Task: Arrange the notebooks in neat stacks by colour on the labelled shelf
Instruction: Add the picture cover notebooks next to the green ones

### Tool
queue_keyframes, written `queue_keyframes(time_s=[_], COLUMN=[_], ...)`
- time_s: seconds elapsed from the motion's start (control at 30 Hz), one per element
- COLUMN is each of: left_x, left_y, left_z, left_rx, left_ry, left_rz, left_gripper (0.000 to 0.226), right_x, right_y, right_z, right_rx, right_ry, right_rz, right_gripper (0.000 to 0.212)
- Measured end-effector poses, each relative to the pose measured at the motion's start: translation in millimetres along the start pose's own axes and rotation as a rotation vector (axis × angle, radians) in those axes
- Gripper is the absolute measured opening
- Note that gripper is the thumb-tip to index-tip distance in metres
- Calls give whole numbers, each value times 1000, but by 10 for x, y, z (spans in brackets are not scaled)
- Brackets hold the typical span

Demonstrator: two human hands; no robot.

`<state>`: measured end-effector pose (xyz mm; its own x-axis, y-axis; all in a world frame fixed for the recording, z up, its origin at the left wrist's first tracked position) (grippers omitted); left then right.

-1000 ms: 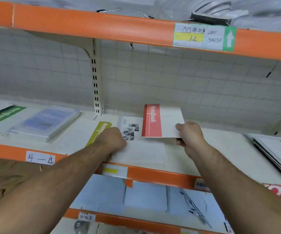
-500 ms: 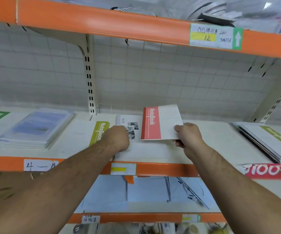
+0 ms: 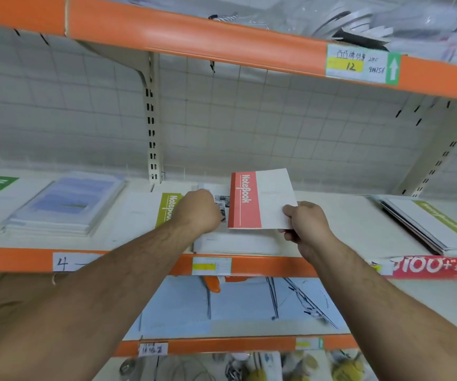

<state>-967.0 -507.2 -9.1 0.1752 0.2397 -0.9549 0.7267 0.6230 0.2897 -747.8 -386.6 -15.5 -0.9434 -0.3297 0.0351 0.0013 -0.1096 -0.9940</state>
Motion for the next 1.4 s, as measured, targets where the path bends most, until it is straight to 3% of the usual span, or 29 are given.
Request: queue_keyframes(time_s=[0.1,0.23,0.43,0.53,0.9,1.27,1.4], left_x=[-98,-271,-297,-250,-655,-1324,-1553], left_y=[-115,-349,-729,-913,-2244,-4077,-4762], left_z=[90,291,698,987,1794,2202,2372], left_rx=[-27,-89,-319,-400,-631,-678,-695], left_ry=[21,84,62,35,143,275,340], left_rz=[70,118,551,660,640,677,762], left_gripper=[14,20,20,32,16,22,9], right_x=[119,294,643,945,2203,3980,4641], right_y=[0,-24,60,182,381,421,473], right_z=[51,106,266,439,1224,2261,2623], right_rx=[-3,2,45,83,91,54,41], right_ry=[-49,-124,-272,-363,-609,-701,-722], right_rz=[-5,-18,-37,-43,93,100,91], right_gripper=[10,9,10,10,16,15,18])
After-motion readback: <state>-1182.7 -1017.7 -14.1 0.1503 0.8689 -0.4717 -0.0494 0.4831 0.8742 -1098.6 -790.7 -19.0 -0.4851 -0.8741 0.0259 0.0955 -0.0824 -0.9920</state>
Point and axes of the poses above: each hand's wrist, its own z-axis away from the middle knuckle, its own x-axis out of the palm, y = z × x, the point moved 10 cm from there along -z, towards the middle knuckle, and after that the axes turned 11 degrees about -z, right-handed, at the moved point
